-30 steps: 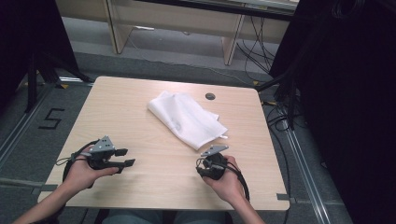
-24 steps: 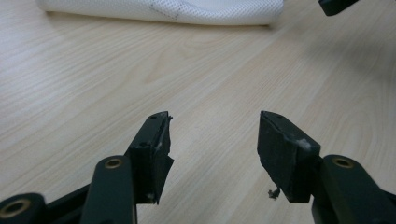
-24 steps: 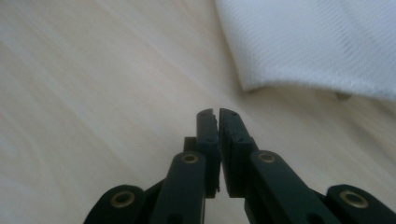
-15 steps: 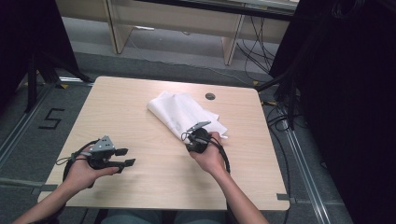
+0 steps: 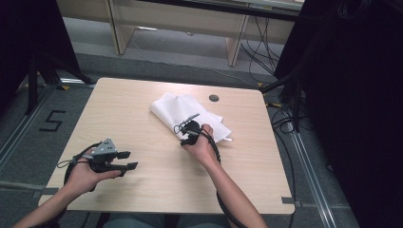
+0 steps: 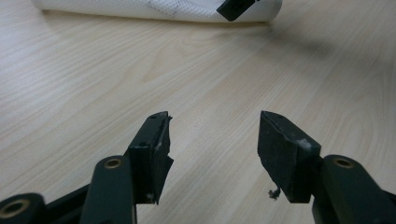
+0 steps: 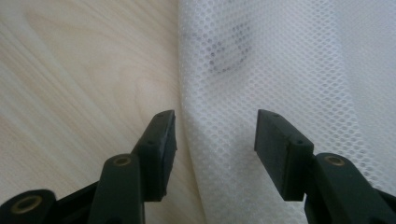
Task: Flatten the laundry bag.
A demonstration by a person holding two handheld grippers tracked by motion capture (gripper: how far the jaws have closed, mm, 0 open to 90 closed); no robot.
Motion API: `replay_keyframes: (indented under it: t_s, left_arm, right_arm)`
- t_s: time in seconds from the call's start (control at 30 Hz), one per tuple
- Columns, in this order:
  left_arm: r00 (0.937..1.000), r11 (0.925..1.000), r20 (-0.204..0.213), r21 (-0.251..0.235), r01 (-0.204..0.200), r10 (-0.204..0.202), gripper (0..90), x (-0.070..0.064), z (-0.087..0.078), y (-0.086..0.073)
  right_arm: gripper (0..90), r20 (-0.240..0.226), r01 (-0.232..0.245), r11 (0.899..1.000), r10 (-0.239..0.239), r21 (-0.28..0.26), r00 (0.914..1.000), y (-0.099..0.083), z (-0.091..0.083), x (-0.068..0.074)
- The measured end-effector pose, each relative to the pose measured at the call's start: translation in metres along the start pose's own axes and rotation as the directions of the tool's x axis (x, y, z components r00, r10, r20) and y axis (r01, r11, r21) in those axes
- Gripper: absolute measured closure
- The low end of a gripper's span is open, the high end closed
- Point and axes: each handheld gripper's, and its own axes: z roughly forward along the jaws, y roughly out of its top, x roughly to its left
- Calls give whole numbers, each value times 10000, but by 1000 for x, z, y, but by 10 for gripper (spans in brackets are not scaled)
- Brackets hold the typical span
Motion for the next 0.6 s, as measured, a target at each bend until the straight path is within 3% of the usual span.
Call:
replay_keyframes:
  t_s: [0.1,0.23,0.27,0.33,0.43,0.57,0.6]
  left_arm:
    - [10000,10000,-28,5,-11,11,437,0,0,0]
    - [10000,10000,-35,57,-51,51,436,0,0,0]
    - [10000,10000,-38,82,-47,47,436,0,0,0]
    - [10000,10000,-29,61,-35,35,436,0,0,0]
    - [10000,10000,-45,77,-26,27,436,0,0,-1]
    - [10000,10000,-76,-18,-32,32,435,1,-1,-1]
    - [9999,9999,-84,-3,151,-151,435,0,-1,-2]
  right_arm:
    - [515,57,82,9999,-82,83,9999,-1,5,0]
    - [698,117,343,9992,-346,190,9993,-4,12,3]
    - [779,41,486,9986,-487,211,9988,-4,12,4]
    - [839,-86,609,9979,-607,227,9981,-4,12,5]
    - [870,-120,689,9974,-687,188,9976,-5,11,5]
    - [877,-135,1164,9928,-1161,287,9931,-10,6,8]
    - [877,-245,1260,9917,-1253,263,9918,-13,4,9]
